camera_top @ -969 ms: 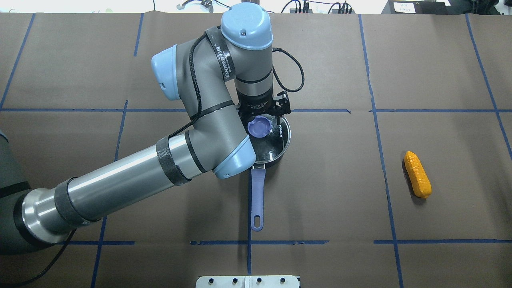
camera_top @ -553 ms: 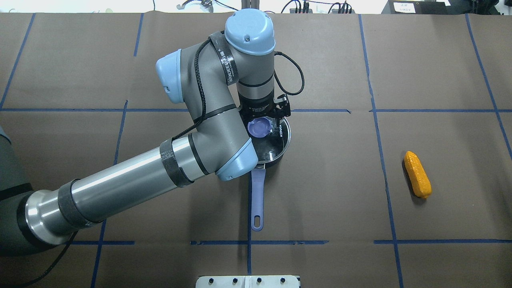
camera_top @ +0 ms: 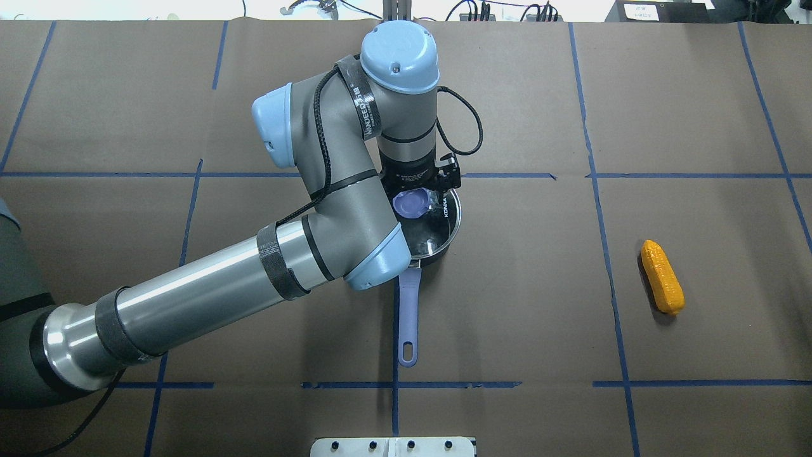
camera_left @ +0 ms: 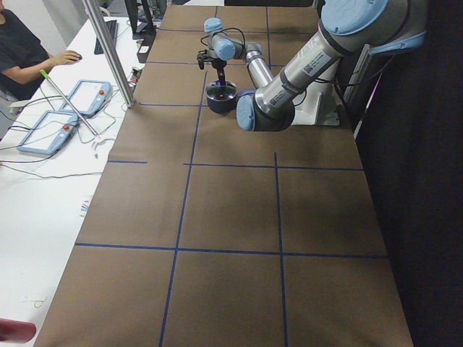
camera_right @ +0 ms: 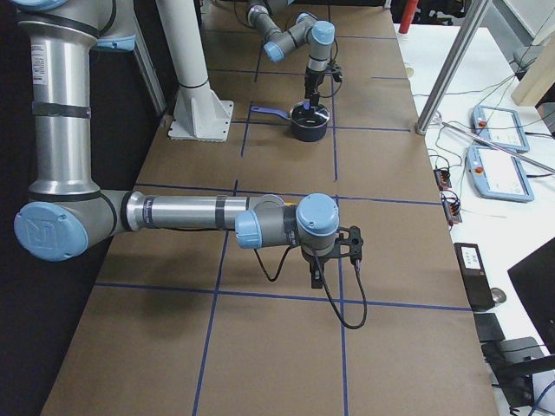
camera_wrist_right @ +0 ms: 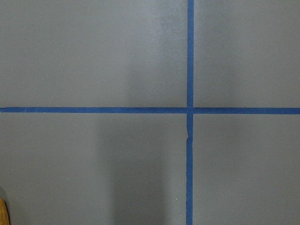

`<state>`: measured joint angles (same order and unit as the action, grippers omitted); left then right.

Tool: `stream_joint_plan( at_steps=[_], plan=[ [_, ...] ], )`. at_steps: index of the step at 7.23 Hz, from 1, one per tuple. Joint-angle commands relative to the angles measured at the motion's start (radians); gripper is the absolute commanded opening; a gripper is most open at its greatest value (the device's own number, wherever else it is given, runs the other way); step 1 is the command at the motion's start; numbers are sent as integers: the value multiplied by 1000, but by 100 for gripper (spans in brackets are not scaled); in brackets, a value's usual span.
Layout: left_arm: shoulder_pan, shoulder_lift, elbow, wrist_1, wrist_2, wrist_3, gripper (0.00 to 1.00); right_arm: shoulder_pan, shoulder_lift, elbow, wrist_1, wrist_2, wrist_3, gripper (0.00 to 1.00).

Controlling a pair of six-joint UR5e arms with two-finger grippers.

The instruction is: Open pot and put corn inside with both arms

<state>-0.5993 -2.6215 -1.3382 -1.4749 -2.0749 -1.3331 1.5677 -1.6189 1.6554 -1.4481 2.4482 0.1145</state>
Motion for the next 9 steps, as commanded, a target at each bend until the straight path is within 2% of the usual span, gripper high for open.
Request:
stream_joint_plan(
  at_steps=[1,3,4,6,7,9],
  plan=[
    [4,0,20,-24,9,-1,99,0,5,1,0,0,1,100],
    [6,-2,28,-24,10,-1,97,-2,8,0,-2,0,2,100],
    [6,-2,27,-24,10,-9,85,-2,8,0,-2,0,2,100],
    [6,-3,18,-28,10,-15,44,-2,11,0,-2,0,5,100],
    [4,-8,4,-24,10,-20,29,-2,13,1,-2,2,5,100],
    [-3,-6,-41,-2,12,-20,18,-2,13,3,-2,0,5,100]
  ],
)
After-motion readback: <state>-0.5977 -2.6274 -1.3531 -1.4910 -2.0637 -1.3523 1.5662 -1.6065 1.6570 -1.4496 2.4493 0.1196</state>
